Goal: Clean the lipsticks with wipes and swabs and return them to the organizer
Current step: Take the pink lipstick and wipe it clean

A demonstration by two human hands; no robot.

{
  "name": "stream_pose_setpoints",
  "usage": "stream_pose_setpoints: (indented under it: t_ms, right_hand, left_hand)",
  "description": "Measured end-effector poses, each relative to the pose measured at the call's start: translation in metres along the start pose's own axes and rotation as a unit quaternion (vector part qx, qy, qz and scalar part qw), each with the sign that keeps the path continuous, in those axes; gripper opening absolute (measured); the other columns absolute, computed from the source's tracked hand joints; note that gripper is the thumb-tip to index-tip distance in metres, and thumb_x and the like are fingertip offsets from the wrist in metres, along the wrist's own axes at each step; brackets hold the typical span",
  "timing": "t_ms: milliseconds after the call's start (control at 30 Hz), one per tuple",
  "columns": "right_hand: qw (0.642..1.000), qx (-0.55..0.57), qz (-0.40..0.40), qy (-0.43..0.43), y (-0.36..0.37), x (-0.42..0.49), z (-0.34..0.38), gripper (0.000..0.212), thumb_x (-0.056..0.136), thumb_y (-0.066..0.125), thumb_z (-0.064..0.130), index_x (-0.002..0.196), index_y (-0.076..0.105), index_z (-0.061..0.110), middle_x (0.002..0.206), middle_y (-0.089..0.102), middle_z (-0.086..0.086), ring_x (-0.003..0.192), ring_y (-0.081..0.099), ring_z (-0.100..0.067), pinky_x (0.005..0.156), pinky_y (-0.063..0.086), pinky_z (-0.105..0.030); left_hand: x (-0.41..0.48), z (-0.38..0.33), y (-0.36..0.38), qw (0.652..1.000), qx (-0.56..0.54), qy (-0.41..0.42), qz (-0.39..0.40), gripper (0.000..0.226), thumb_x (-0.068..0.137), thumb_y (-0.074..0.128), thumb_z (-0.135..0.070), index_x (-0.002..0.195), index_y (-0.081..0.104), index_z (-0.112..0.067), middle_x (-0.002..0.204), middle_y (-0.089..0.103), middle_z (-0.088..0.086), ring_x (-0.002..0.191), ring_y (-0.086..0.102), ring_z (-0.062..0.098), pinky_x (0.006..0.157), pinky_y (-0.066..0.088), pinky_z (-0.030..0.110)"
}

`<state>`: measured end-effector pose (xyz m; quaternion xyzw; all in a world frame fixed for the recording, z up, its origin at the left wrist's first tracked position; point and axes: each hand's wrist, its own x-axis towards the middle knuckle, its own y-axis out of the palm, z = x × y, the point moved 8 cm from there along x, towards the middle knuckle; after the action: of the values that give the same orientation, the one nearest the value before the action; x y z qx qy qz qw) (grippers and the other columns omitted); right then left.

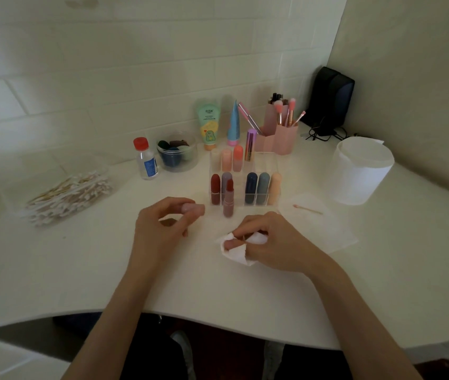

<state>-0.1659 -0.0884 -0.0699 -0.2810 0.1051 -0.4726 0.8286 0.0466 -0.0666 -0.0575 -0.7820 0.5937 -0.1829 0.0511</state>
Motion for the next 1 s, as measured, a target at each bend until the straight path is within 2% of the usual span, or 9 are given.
stream_pose_setpoints:
  t_ms: [67,167,267,367,467,567,733,933,1000]
  right_hand:
    - [1.0,0.012,-0.017,-0.02,-0.002,0.0,0.007,0.011,0.086,0.081,0.033,0.096,0.083,0.029,0.087,0.073,0.016,0.079,0.068,-0.008,0.072,0.047,-0.023]
    - [0.995,0.029,-0.06,-0.078,-0.008,-0.003,0.028,0.007,0.088,0.08,0.033,0.087,0.076,0.039,0.077,0.069,0.019,0.072,0.064,-0.008,0.07,0.044,-0.021]
    - [0.979,0.044,-0.145,-0.138,-0.019,-0.012,0.044,0.006,0.085,0.079,0.032,0.089,0.08,0.027,0.079,0.072,0.015,0.072,0.066,-0.013,0.07,0.049,-0.021]
    - [0.946,0.026,-0.254,-0.199,-0.029,-0.025,0.057,0.006,0.086,0.077,0.027,0.085,0.078,0.022,0.078,0.071,0.017,0.069,0.065,-0.009,0.068,0.048,-0.019]
    - [0.915,-0.036,-0.313,-0.254,-0.023,-0.035,0.068,0.015,0.087,0.078,0.022,0.092,0.08,0.008,0.092,0.074,0.008,0.082,0.068,-0.003,0.076,0.05,-0.016]
    - [0.898,-0.102,-0.306,-0.3,-0.003,-0.035,0.077,0.023,0.091,0.076,0.023,0.103,0.078,0.005,0.1,0.075,-0.003,0.088,0.069,-0.006,0.084,0.054,-0.016]
    - [0.904,-0.127,-0.272,-0.305,0.016,-0.027,0.074,0.023,0.093,0.077,0.021,0.109,0.078,0.005,0.106,0.073,-0.009,0.088,0.069,-0.019,0.081,0.057,-0.03]
    - [0.922,-0.092,-0.254,-0.277,0.019,-0.02,0.067,0.024,0.095,0.07,0.023,0.104,0.078,0.002,0.1,0.071,-0.009,0.09,0.061,-0.007,0.085,0.049,-0.013]
    - [0.922,-0.09,-0.256,-0.275,0.018,-0.02,0.066,0.02,0.094,0.07,0.018,0.101,0.078,0.001,0.099,0.071,-0.009,0.089,0.062,-0.009,0.083,0.05,-0.014]
  left_hand:
    - [-0.004,-0.001,0.0,0.993,-0.102,-0.023,0.047,0.009,0.089,0.075,-0.021,0.097,0.077,-0.02,0.098,0.078,0.001,0.058,0.055,0.02,0.061,0.045,0.031]
    - [-0.011,0.001,-0.003,0.982,-0.164,-0.039,0.084,0.019,0.084,0.071,-0.024,0.1,0.076,-0.015,0.098,0.077,0.006,0.053,0.05,0.018,0.055,0.038,0.028]
    - [-0.013,-0.002,-0.003,0.981,-0.165,-0.031,0.101,0.026,0.085,0.067,-0.024,0.104,0.075,-0.007,0.09,0.075,0.004,0.049,0.05,0.014,0.05,0.034,0.021]
    - [-0.015,-0.003,-0.002,0.979,-0.17,-0.029,0.109,0.028,0.086,0.065,-0.023,0.103,0.075,-0.004,0.085,0.074,0.002,0.048,0.049,0.014,0.048,0.033,0.02]
    - [-0.015,-0.004,0.001,0.977,-0.174,-0.025,0.123,0.027,0.086,0.066,-0.022,0.103,0.075,-0.002,0.084,0.075,0.004,0.048,0.049,0.014,0.048,0.034,0.019]
    - [-0.015,-0.003,0.004,0.973,-0.187,-0.022,0.136,0.027,0.085,0.067,-0.019,0.103,0.075,0.0,0.078,0.074,0.005,0.048,0.049,0.017,0.049,0.038,0.019]
    - [-0.015,0.0,0.006,0.969,-0.196,-0.02,0.151,0.02,0.086,0.068,-0.019,0.098,0.08,-0.01,0.079,0.073,0.018,0.062,0.053,0.027,0.055,0.046,0.023]
    - [-0.019,-0.005,0.01,0.964,-0.179,0.006,0.194,0.011,0.089,0.077,-0.031,0.094,0.081,-0.021,0.085,0.075,0.012,0.072,0.057,0.024,0.064,0.048,0.024]
    - [-0.02,-0.003,0.012,0.962,-0.191,-0.009,0.195,0.015,0.09,0.073,-0.037,0.093,0.081,-0.025,0.083,0.074,0.008,0.07,0.056,0.019,0.062,0.047,0.022]
